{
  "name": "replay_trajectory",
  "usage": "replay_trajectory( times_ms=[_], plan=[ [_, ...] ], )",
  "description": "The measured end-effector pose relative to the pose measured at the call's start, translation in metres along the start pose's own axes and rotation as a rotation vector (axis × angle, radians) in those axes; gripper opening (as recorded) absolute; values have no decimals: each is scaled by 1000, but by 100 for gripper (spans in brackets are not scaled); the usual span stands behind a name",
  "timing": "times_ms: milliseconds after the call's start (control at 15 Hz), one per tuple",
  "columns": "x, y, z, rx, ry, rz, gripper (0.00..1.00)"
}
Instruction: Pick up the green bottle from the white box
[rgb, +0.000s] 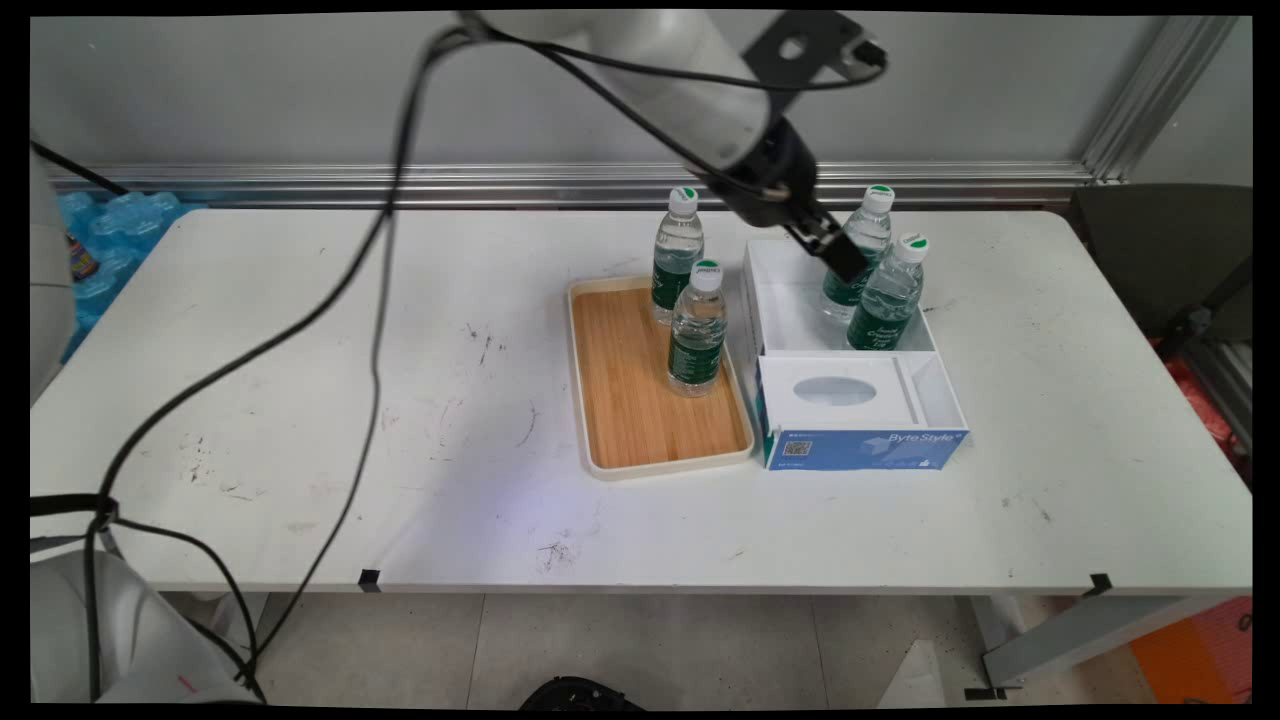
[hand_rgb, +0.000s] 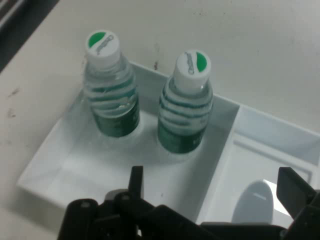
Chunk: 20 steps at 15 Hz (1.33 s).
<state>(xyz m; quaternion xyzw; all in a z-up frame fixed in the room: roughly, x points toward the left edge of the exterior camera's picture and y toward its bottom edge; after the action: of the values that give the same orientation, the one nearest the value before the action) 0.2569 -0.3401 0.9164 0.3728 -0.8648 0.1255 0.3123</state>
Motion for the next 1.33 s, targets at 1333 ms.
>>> replay_trajectory(
  times_ms=[1333],
  plan=[
    [23,-7,158,-26,-24,-8,100]
  ],
)
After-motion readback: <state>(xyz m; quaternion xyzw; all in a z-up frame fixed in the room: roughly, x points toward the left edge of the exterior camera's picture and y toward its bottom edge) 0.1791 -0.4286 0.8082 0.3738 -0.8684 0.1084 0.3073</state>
